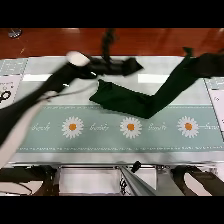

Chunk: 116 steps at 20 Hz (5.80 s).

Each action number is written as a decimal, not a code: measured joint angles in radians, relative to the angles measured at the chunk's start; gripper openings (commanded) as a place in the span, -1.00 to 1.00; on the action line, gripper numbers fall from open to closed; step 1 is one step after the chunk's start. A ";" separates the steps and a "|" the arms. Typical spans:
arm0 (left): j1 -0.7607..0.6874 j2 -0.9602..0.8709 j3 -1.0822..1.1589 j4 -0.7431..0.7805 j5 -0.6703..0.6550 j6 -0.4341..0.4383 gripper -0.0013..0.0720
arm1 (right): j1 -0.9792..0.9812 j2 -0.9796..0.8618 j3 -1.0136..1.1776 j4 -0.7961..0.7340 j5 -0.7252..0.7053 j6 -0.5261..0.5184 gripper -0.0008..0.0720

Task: Fold the shirts.

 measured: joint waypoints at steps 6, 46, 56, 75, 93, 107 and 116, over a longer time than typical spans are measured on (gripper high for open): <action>0.293 0.400 0.002 0.275 -0.126 -0.055 -0.90 | 0.259 -0.211 -0.003 -0.057 -0.216 0.020 -0.92; 0.727 0.766 -0.111 0.577 -0.620 -0.241 -0.09 | 0.204 -0.307 -0.188 -0.578 -0.203 0.192 0.59; 0.727 0.743 -0.121 0.656 -0.615 -0.257 -0.09 | -0.084 -0.307 -0.663 0.351 -0.462 -0.211 0.68; 0.607 0.702 -0.216 0.667 -0.397 -0.296 -0.11 | -0.272 -0.024 -0.154 0.124 -0.161 0.042 -0.92; 0.390 0.653 -0.316 0.656 -0.220 -0.233 -0.11 | -0.923 0.047 -0.002 -0.710 0.473 0.172 -0.92; 0.389 0.650 -0.316 0.839 -0.024 -0.230 -0.11 | -1.279 0.232 -0.452 -1.070 0.440 0.092 -0.91; 0.389 0.637 -0.316 0.936 0.098 -0.230 -0.11 | -1.346 0.257 -0.620 -1.218 0.341 0.070 0.40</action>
